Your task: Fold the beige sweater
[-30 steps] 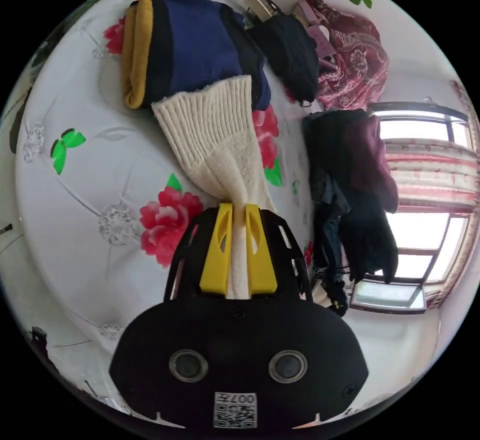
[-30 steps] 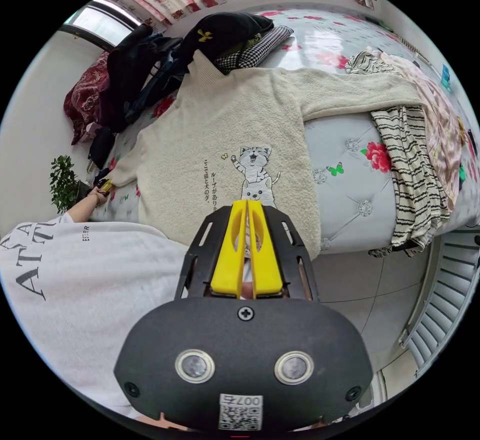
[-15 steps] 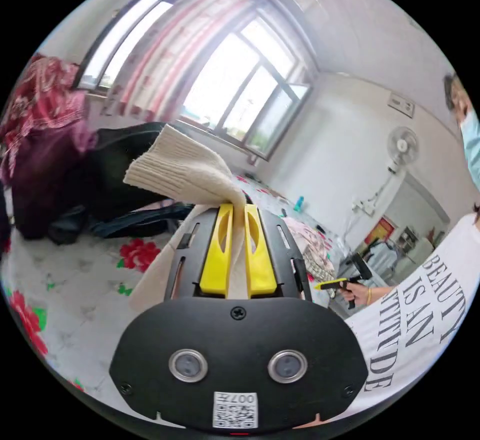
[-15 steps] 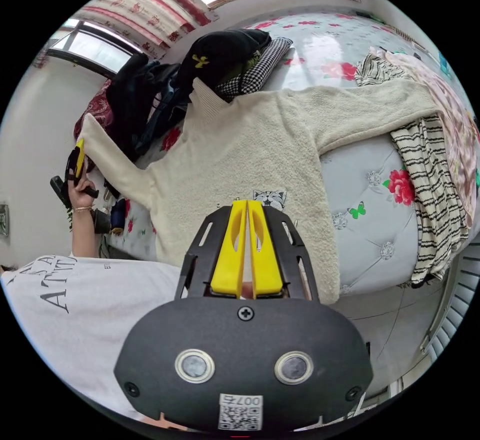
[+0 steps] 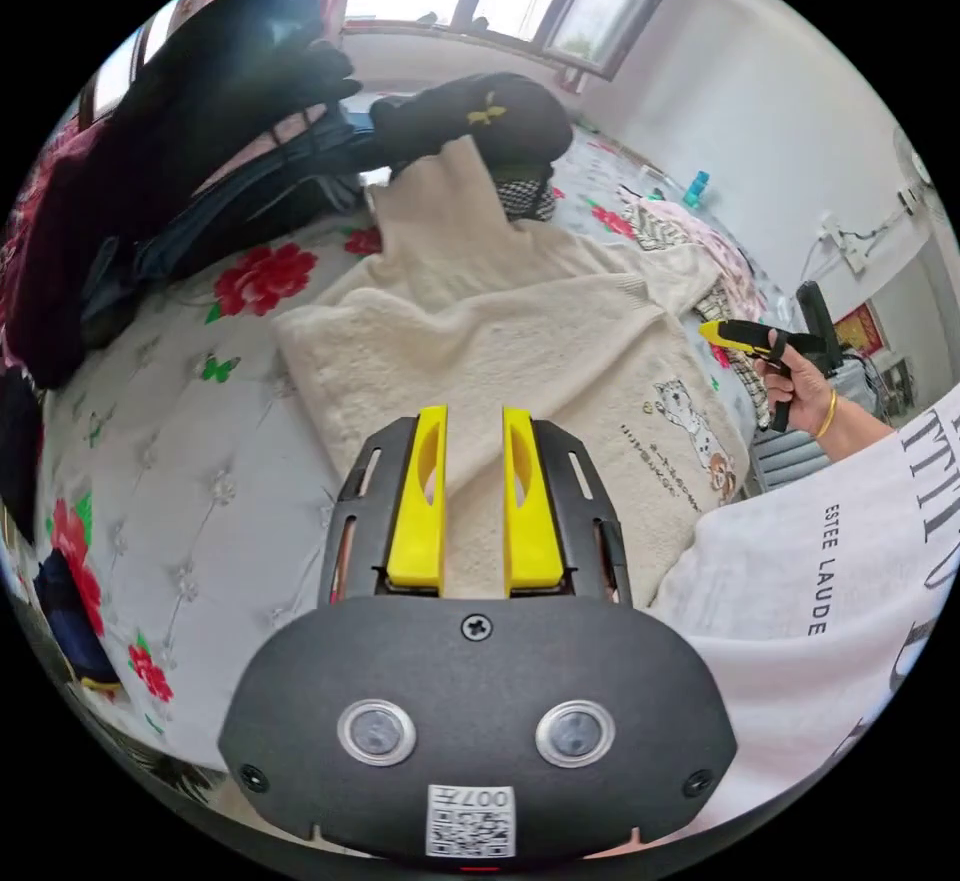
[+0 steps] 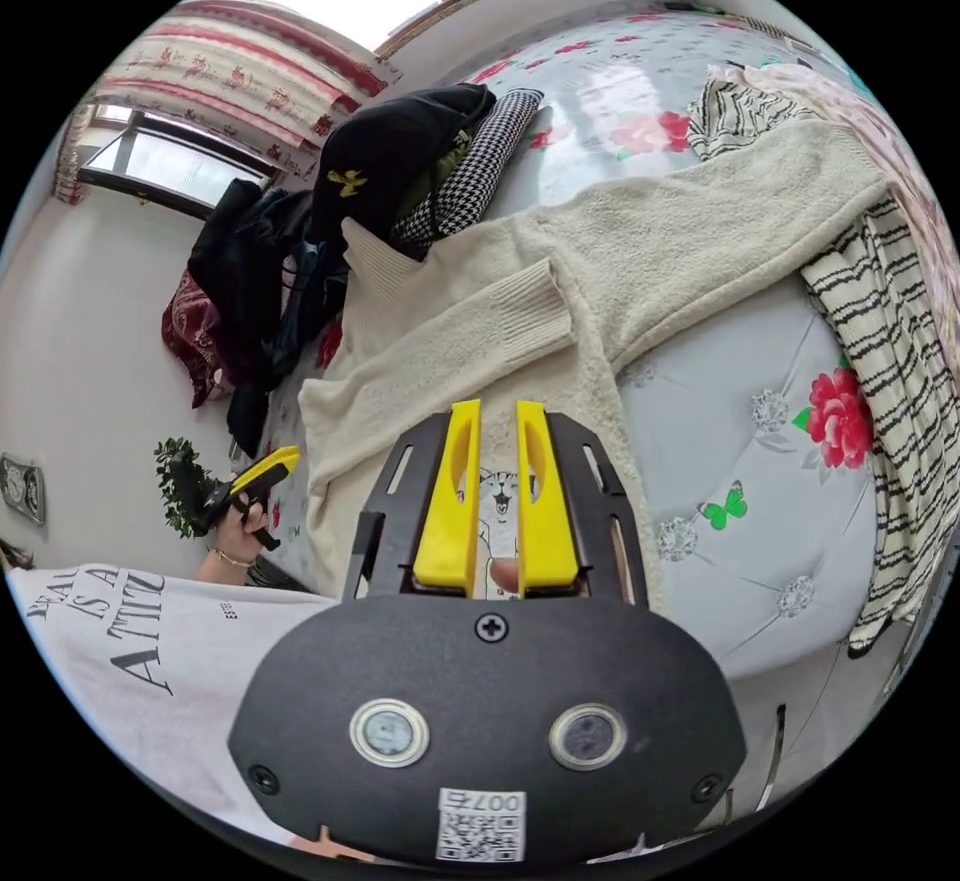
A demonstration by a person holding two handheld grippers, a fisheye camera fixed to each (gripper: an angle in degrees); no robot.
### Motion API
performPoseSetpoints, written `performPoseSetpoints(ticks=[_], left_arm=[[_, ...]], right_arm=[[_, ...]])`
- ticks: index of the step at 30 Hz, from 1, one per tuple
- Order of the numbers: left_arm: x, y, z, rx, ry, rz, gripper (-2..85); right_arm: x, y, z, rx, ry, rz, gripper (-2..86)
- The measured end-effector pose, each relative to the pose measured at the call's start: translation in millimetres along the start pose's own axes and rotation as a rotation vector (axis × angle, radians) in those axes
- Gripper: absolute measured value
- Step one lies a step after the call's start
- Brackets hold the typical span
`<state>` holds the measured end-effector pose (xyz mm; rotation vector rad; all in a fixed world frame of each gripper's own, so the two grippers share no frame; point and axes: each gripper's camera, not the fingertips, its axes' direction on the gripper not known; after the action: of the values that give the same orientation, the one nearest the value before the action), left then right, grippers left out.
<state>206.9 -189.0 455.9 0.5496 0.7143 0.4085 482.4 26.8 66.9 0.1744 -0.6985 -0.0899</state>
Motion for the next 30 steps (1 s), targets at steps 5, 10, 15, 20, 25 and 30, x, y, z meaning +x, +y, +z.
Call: performPoseSetpoints(ticks=[5,10,15,20,25,30], left_arm=[[-45,-13,6,0.051,-0.118,-0.088,8.5],[-97,-55,60,0.068,-0.142,-0.230,8.5],[-188,-50,150,-0.045,-0.149,-0.444,6.7],[-229,-22,145,0.011,-0.064,-0.558,6.3],[-257,18,111,0.117,-0.028,-0.689,4.4],[-277,56,75,0.125,-0.099,-0.689,4.5]], right_arm=[[6,-47,27,0.007,-0.007,-0.074,5.6],[64,-78,-3,0.039,0.017,-0.012,5.8],[183,-81,-107,0.276,0.207,0.227,6.1],[260,-88,-165,0.451,0.277,0.401,6.1],[286,-113,-144,0.393,0.316,0.475,3.1],[193,-123,-146,0.457,0.467,0.306,0.6]])
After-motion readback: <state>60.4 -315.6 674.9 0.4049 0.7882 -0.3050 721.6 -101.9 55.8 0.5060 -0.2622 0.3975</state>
